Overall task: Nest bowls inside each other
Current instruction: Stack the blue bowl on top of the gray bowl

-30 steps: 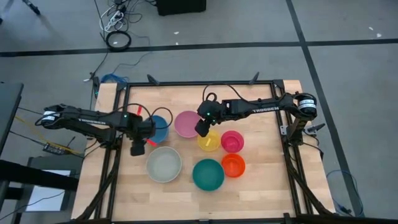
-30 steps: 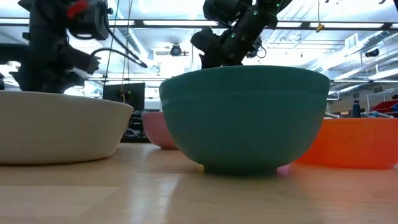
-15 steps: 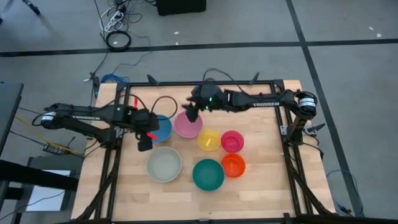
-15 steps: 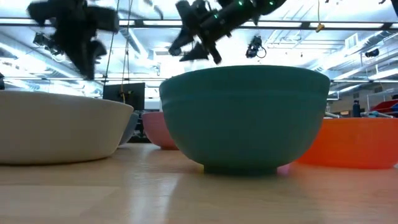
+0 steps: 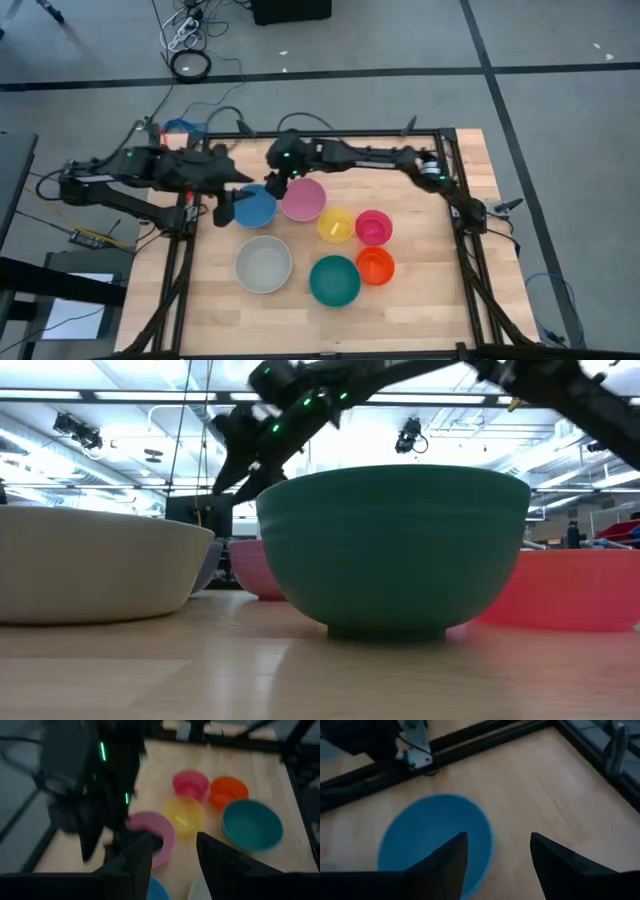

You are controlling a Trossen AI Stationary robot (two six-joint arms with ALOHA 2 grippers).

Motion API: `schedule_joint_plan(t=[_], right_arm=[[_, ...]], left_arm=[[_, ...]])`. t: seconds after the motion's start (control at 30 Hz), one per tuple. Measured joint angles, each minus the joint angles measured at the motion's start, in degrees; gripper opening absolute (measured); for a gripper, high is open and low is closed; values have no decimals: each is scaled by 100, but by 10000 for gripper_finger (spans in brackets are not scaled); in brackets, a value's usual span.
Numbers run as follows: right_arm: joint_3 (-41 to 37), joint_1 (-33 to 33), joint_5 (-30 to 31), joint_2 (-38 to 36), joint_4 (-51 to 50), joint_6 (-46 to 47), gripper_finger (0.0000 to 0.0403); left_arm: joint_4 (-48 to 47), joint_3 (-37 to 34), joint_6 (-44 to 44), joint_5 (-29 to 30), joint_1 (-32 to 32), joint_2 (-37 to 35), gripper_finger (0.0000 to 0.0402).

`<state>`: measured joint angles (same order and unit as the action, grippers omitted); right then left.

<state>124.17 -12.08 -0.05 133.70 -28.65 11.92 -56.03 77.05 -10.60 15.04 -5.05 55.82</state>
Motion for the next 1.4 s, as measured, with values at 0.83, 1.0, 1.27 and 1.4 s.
schedule_joint_plan(t=[0.83, 1.0, 1.27, 1.4], right_arm=[[1033, -9, -373, 1151, -767, 503, 231], [1031, -4, -323, 1151, -764, 648, 228], [852, 1, -321, 1151, -641, 664, 214], [825, 0, -315, 1153, -569, 645, 207]], left_arm=[[-66, -671, -7, 486, -34, -300, 163], [45, -701, -12, 492, -34, -300, 163], [754, -701, -13, 510, -34, -300, 163], [957, -701, 3, 512, -34, -300, 163]])
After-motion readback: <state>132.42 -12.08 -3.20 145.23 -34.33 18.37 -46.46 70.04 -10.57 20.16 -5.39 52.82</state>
